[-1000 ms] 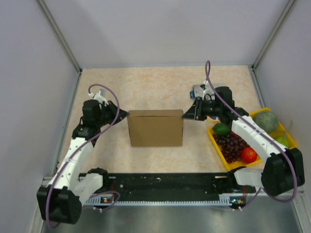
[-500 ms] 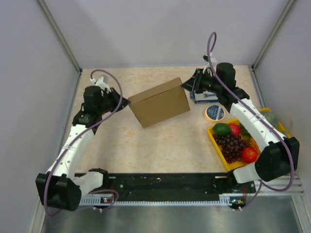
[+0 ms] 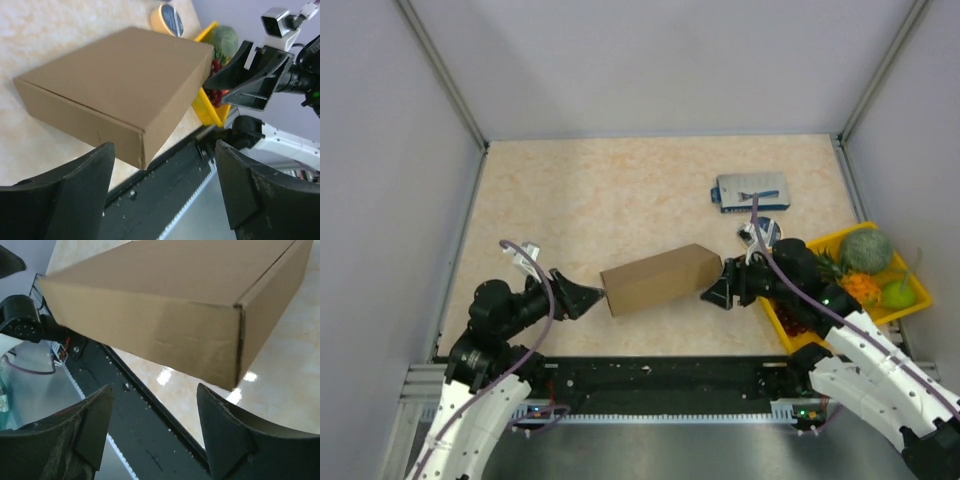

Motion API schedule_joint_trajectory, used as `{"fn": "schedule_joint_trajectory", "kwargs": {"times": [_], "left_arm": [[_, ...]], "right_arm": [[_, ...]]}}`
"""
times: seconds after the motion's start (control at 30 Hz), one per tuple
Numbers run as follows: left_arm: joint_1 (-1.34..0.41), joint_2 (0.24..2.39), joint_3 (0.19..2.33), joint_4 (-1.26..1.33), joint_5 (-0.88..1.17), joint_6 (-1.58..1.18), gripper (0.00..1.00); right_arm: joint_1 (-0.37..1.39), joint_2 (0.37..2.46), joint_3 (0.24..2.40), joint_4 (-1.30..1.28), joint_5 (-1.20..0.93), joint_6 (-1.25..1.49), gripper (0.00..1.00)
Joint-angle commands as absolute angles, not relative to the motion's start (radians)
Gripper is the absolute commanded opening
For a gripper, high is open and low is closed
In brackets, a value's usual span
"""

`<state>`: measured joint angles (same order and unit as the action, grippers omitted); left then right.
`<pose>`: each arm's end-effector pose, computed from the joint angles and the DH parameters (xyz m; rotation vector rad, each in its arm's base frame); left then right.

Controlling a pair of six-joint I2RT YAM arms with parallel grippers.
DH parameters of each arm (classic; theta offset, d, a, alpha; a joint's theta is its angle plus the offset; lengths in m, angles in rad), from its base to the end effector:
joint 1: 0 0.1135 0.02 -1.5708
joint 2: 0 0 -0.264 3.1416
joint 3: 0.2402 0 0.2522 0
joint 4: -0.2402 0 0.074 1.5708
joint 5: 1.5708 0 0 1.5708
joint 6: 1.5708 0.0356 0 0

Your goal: Fold the paper box

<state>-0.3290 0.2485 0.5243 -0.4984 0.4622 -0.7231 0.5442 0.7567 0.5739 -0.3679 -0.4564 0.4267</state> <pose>0.0769 -0.0430 0.2795 -0.0216 1.9257 -1.1444 0.1374 0.1015 0.2538 -0.4192 2.2042 1.0379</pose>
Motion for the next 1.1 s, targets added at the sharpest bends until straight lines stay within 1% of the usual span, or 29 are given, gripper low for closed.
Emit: {"fn": "schedule_joint_trajectory", "kwargs": {"times": [0.0, 0.03, 0.07, 0.1, 0.17, 0.23, 0.27, 0.4, 0.47, 0.57, 0.6, 0.67, 0.7, 0.73, 0.77, 0.8, 0.83, 0.87, 0.97, 1.07], "left_arm": [[-0.33, 0.313, 0.589, -0.663, 0.551, -0.784, 0.9], [-0.33, 0.343, 0.618, -0.688, 0.531, -0.757, 0.9], [-0.33, 0.357, 0.67, -0.737, 0.459, -0.746, 0.9], [-0.33, 0.371, 0.682, -0.736, 0.445, -0.729, 0.9], [-0.33, 0.426, 0.699, -0.714, 0.443, -0.69, 0.89], [-0.33, 0.512, 0.698, -0.695, 0.442, -0.66, 0.88], [-0.33, 0.538, 0.698, -0.686, 0.431, -0.663, 0.88], [-0.33, 0.621, 0.67, -0.562, 0.471, -0.673, 0.88], [-0.33, 0.627, 0.66, -0.554, 0.465, -0.672, 0.89], [-0.33, 0.624, 0.644, -0.552, 0.437, -0.657, 0.89], [-0.328, 0.614, 0.641, -0.555, 0.431, -0.658, 0.89], [-0.33, 0.6, 0.634, -0.558, 0.43, -0.67, 0.89], [-0.33, 0.583, 0.634, -0.563, 0.428, -0.681, 0.89], [-0.33, 0.572, 0.637, -0.566, 0.434, -0.684, 0.89], [-0.33, 0.56, 0.637, -0.574, 0.433, -0.689, 0.89], [-0.328, 0.531, 0.64, -0.58, 0.43, -0.689, 0.89], [-0.33, 0.517, 0.646, -0.6, 0.42, -0.69, 0.89], [-0.328, 0.506, 0.652, -0.615, 0.419, -0.689, 0.89], [-0.33, 0.465, 0.675, -0.659, 0.414, -0.69, 0.89], [-0.33, 0.46, 0.666, -0.663, 0.359, -0.678, 0.87]], "right_arm": [[0.538, 0.69, 0.641, -0.578, -0.468, 0.497, 0.69], [0.538, 0.69, 0.661, -0.631, -0.453, 0.509, 0.72], [0.538, 0.698, 0.69, -0.652, -0.44, 0.526, 0.73], [0.538, 0.703, 0.693, -0.67, -0.434, 0.575, 0.74], [0.538, 0.715, 0.642, -0.683, -0.46, 0.65, 0.74], [0.549, 0.753, 0.566, -0.616, -0.599, 0.751, 0.72], [0.561, 0.759, 0.484, -0.489, -0.636, 0.782, 0.72], [0.659, 0.73, 0.462, -0.46, -0.531, 0.851, 0.73], [0.733, 0.726, 0.447, -0.437, -0.486, 0.882, 0.75], [0.813, 0.767, 0.338, -0.274, -0.453, 0.989, 0.75], [0.824, 0.785, 0.31, -0.089, -0.416, 1.043, 0.75], [0.824, 0.874, 0.27, 0.062, -0.338, 1.084, 0.75], [0.824, 0.918, 0.287, 0.115, -0.301, 1.063, 0.75], [0.824, 1.03, 0.346, 0.145, -0.278, 1.051, 0.76], [0.812, 1.087, 0.386, 0.175, -0.269, 1.026, 0.75], [0.798, 1.141, 0.434, 0.178, -0.265, 0.969, 0.76], [0.779, 1.199, 0.525, 0.17, -0.262, 0.95, 0.76], [0.726, 1.291, 0.563, 0.166, -0.29, 0.94, 0.75], [0.674, 1.438, 0.702, 0.102, -0.322, 0.904, 0.75], [0.676, 1.527, 0.796, 0.087, -0.333, 0.881, 0.74]]}}
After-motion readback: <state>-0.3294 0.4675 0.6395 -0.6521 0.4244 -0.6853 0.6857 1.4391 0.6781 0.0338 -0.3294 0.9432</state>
